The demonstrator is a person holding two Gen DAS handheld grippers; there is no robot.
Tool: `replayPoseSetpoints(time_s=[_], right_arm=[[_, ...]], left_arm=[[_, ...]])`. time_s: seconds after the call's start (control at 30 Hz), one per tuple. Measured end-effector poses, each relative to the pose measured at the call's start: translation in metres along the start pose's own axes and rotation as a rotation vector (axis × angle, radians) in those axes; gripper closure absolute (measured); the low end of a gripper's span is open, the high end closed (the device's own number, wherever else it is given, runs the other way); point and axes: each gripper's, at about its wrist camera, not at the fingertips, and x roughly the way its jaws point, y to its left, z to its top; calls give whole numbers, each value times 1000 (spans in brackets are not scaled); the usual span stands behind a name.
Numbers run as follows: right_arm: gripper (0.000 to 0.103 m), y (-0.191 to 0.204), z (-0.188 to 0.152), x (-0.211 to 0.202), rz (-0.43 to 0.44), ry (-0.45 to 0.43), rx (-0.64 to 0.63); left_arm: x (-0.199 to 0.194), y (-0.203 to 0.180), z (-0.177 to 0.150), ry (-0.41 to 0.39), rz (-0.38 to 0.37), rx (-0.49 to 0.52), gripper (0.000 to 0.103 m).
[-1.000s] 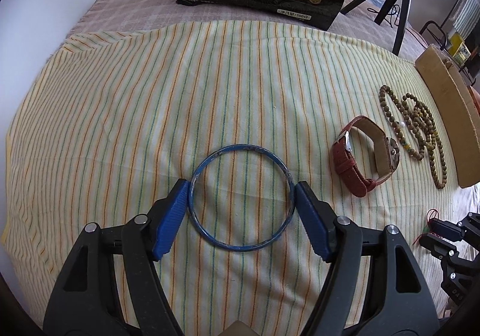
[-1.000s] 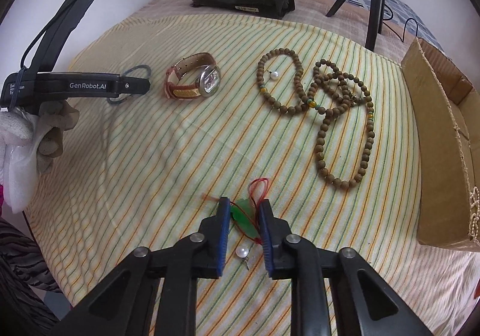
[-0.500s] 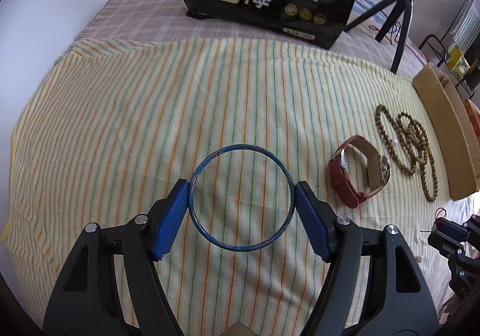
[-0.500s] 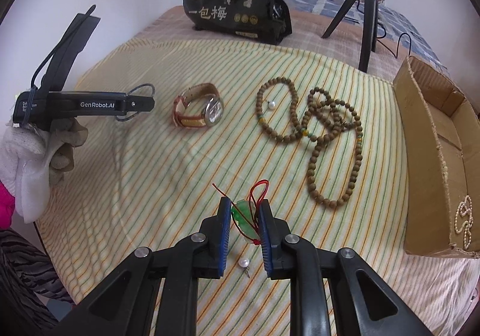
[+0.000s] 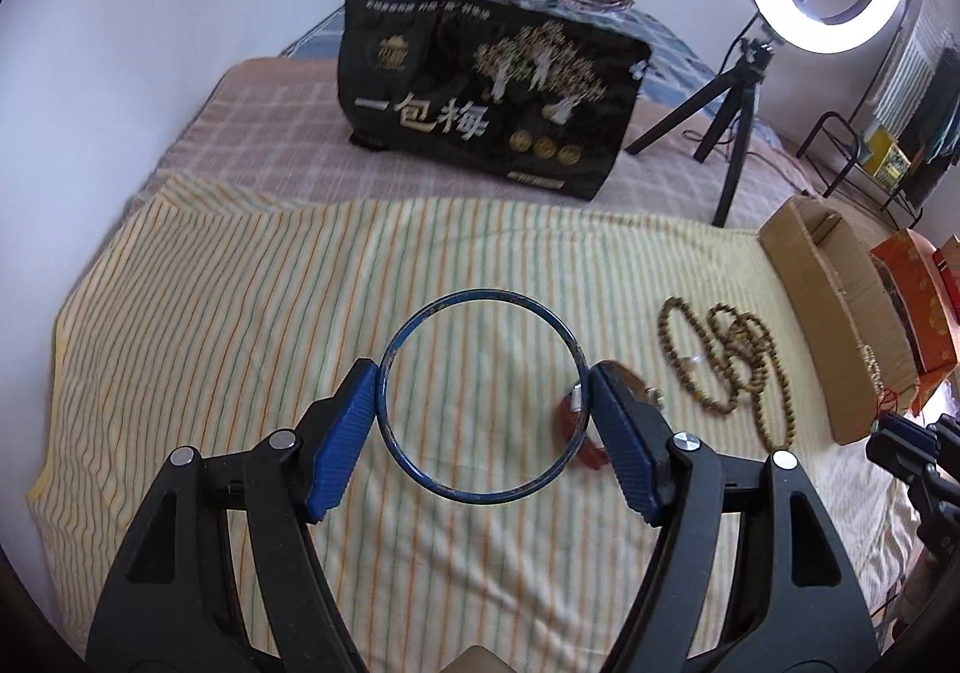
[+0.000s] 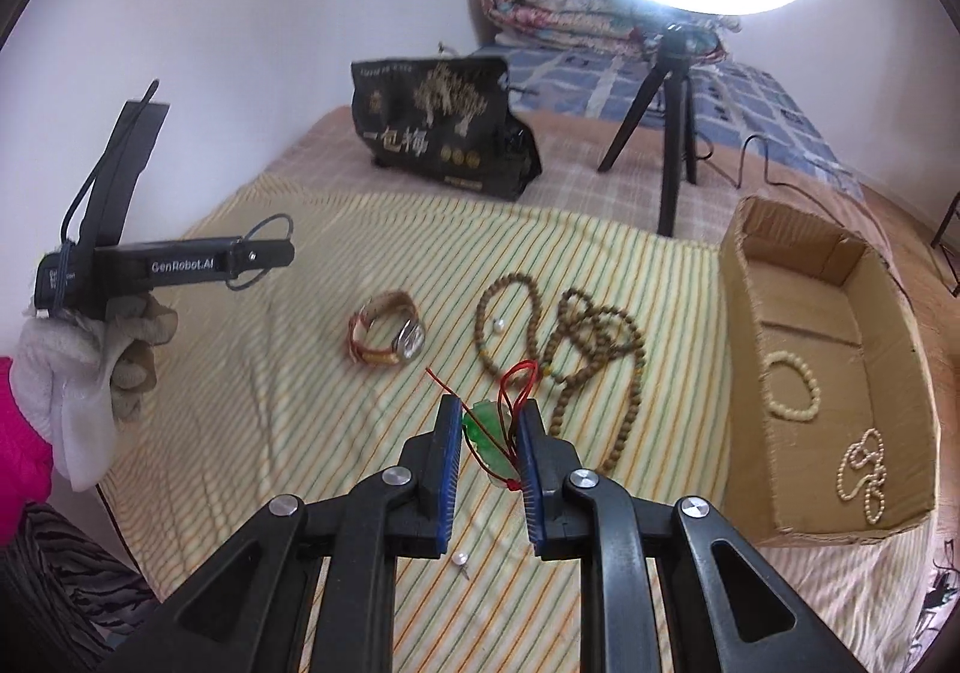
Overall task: Organize jewelry
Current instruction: 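Carry the blue bangle with the left tool while the right tool carries the pendant into the box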
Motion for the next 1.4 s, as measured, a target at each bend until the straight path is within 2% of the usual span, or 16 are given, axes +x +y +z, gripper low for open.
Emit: replayPoseSetpoints(time_s=[0.3, 0.6, 1.03, 1.4], right_arm=[[86, -38, 8, -36, -62, -83, 62], [86, -85, 5, -61, -128, -122, 127], [86, -139, -15, -82, -186, -127, 217], [86, -166, -18, -79, -224, -115, 242]], left_arm=[[-17, -51, 16, -53, -54, 57, 30], [-13, -116, 32, -79, -113, 122, 30], [7, -196, 49, -96, -193, 146, 30], [23, -258, 53, -116, -231, 225, 30]])
